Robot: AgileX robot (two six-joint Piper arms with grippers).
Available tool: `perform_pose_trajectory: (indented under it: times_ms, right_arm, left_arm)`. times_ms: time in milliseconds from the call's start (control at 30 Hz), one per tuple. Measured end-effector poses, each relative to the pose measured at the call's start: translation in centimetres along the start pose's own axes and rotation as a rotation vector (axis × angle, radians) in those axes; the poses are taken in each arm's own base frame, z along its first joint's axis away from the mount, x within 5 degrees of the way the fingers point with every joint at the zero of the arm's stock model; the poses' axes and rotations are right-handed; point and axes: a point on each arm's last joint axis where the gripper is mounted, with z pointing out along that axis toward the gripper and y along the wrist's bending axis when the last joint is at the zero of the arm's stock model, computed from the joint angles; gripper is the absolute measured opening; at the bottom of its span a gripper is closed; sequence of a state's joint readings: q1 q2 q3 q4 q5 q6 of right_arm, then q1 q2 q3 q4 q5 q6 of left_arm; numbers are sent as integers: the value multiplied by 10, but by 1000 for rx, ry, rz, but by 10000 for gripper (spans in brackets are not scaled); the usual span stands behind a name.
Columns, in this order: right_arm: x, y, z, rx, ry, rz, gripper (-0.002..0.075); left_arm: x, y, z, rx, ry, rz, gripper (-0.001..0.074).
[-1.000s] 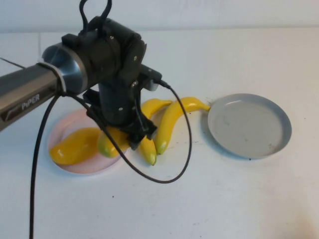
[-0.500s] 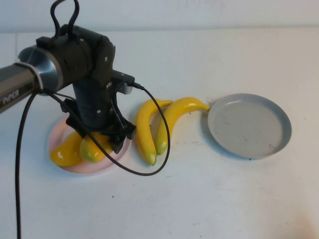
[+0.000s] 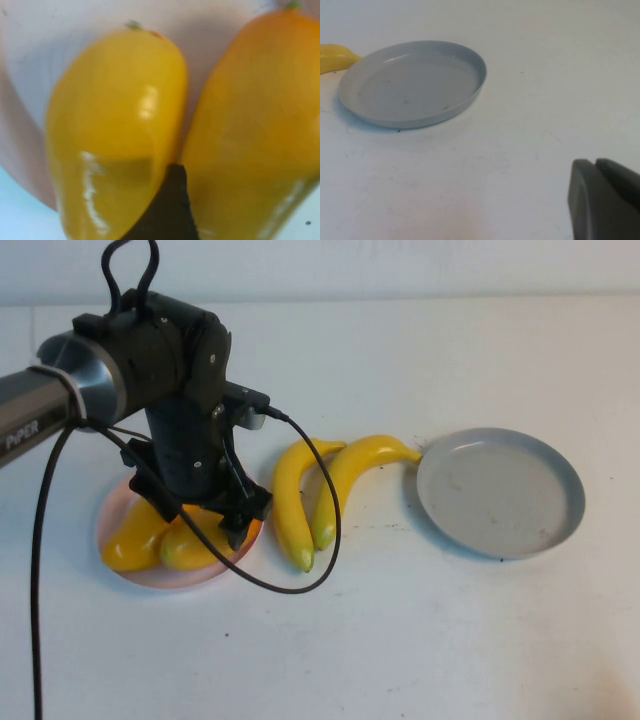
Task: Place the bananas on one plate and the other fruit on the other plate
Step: Put one type of fruit in the left plate
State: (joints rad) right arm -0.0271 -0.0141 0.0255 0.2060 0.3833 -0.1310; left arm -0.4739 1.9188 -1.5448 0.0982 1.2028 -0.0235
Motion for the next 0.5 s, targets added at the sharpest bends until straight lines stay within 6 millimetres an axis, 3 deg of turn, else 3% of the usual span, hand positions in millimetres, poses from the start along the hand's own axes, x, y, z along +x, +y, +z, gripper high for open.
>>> perform_pose_trajectory:
  times_ms: [333,400,500]
  right_arm:
    - [0,0,0,0,0,0,-17]
    - [0,0,0,0,0,0,-17]
    - [0,0,0,0,0,0,-17]
  left_arm:
    - [-1,0,0,4,-15,-1,617]
    - [-3,0,-4,5,-20,-3,574]
    - [-3,1,-22,11,-66,-9,428]
